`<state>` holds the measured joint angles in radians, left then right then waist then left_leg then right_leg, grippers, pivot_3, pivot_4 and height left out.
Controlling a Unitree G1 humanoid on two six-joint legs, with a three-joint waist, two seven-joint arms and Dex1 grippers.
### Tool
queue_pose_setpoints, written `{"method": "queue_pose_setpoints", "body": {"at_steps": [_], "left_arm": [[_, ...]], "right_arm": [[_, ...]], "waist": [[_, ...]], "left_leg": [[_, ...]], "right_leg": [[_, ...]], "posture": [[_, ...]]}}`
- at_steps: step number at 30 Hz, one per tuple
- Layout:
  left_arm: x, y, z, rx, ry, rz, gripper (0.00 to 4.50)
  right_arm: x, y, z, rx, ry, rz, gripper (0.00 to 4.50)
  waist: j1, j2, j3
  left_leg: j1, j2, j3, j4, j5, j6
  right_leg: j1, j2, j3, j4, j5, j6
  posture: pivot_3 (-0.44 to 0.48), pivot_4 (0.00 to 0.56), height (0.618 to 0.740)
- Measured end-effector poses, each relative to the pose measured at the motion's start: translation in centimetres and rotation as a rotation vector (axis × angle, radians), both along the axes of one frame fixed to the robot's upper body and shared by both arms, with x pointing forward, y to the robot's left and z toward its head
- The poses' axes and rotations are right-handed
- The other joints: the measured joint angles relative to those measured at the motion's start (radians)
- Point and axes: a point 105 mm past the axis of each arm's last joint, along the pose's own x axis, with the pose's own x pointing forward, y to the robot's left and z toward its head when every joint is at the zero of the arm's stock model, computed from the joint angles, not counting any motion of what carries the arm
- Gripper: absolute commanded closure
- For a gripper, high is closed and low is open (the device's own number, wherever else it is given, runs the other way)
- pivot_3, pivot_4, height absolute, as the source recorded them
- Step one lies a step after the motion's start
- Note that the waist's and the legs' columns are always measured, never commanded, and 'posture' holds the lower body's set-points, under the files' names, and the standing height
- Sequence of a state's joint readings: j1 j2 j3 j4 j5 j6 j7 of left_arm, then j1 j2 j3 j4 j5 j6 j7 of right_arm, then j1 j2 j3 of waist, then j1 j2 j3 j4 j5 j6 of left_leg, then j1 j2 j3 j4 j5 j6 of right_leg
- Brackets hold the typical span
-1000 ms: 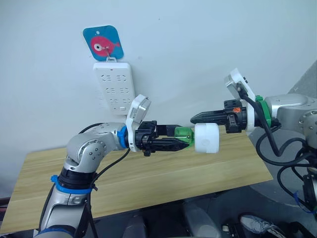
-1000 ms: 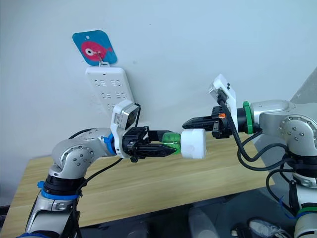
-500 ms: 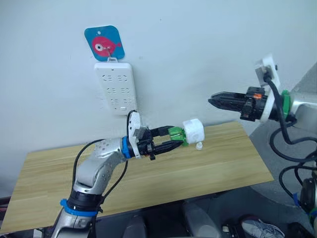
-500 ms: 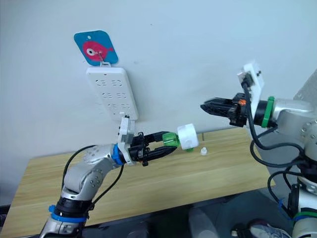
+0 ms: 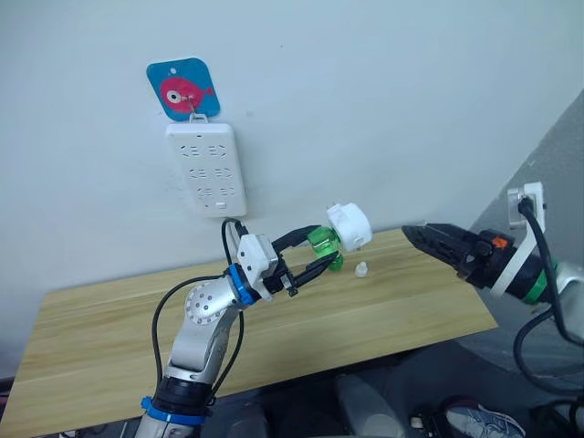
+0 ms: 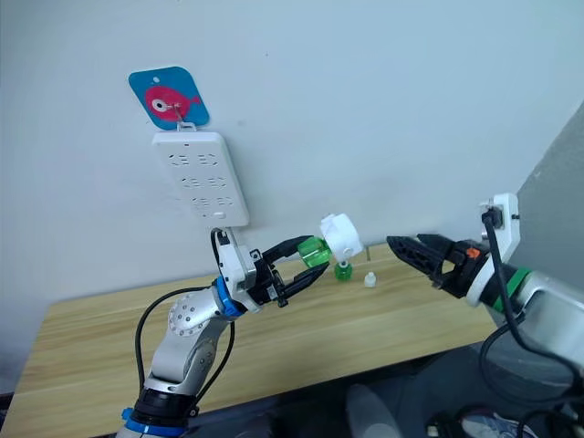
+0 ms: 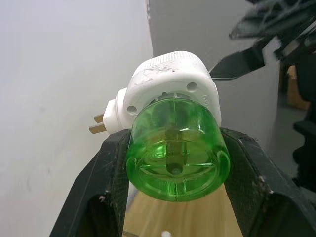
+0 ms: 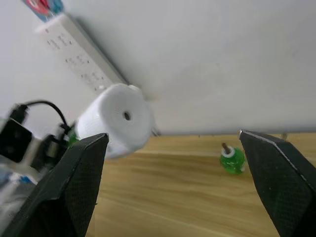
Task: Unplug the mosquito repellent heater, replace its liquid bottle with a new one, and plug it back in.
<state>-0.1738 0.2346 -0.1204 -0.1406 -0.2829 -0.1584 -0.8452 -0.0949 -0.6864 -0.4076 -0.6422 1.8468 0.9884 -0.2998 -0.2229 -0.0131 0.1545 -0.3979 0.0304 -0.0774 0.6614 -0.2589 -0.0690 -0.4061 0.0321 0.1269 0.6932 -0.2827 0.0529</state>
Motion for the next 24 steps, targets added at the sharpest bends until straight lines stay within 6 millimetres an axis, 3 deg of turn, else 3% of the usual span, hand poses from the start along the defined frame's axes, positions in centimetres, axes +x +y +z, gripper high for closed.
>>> {"method": "queue_pose_setpoints", "body": {"at_steps": [4, 9, 24], "left_arm": [[0.4, 0.1, -0.2, 0.012, -0.039, 0.046, 2.22], [0.9, 0.2, -0.2, 0.012, -0.051, 0.072, 2.22], [1.6, -0.3, 0.6, -0.025, -0.044, 0.102, 2.22]], "right_arm": [[-0.1, 3.1, -0.4, 0.138, 0.081, -0.031, 0.0], [0.4, 5.0, -0.3, 0.207, 0.126, -0.053, 0.0], [3.1, 6.9, 0.0, 0.285, 0.082, -0.102, 0.0]], "waist": [[-0.014, 0.003, -0.002], [-0.016, 0.004, -0.003], [-0.017, 0.006, -0.009]], "left_leg": [[0.0, 0.0, 0.0, 0.0, 0.0, 0.0], [-0.001, -0.001, -0.003, 0.0, 0.0, 0.0], [-0.001, -0.001, -0.003, 0.0, -0.001, 0.001]], "right_leg": [[0.0, 0.0, 0.001, -0.001, 0.0, 0.0], [0.0, 0.0, 0.0, -0.005, 0.0, 0.0], [0.0, 0.0, 0.0, -0.006, 0.0, 0.0]], "posture": [[-0.288, 0.106, 0.736], [-0.283, 0.101, 0.736], [-0.261, 0.087, 0.736]]}}
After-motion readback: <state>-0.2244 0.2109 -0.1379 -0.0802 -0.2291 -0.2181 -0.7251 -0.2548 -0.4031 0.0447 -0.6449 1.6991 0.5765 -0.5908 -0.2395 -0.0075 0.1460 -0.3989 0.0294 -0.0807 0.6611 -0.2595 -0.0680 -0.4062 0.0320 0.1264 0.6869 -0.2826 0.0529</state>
